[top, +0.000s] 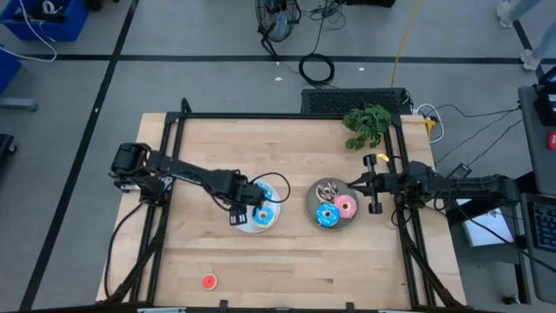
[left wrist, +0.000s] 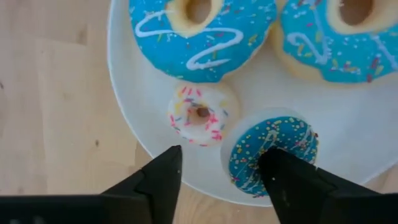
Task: Pick & Place donuts
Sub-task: Put the small blue donut on the white plate
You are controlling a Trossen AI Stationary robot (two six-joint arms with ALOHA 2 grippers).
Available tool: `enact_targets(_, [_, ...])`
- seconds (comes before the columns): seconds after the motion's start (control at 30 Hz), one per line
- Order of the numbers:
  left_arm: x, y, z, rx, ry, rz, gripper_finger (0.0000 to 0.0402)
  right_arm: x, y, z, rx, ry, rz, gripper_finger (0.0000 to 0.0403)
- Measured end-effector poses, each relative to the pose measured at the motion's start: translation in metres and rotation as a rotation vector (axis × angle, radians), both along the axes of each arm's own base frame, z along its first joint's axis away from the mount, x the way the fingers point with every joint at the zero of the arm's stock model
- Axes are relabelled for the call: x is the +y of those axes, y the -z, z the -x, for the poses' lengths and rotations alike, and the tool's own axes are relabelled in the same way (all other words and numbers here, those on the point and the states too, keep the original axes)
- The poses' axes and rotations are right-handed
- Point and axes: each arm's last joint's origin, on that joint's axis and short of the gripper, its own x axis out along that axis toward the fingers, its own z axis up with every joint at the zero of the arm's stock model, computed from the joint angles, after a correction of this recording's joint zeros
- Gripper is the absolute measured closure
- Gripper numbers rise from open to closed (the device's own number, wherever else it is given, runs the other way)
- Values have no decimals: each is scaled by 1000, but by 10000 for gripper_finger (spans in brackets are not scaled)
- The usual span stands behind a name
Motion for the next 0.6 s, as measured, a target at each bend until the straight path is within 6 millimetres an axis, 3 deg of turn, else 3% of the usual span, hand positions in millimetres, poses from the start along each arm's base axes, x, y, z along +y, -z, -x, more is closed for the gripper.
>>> enact_targets(0.43, [-13,0,2,19,64,59,381,0,-1,-1,-4,-3,-8,403])
enact_targets(0.53, [-13,0,1,4,43,56,384,0,0,-1,-4,-3,-9,403])
enact_targets(0.6, [-13,0,0,-7,43,60,354,0,0,-1,-4,-4,-8,403])
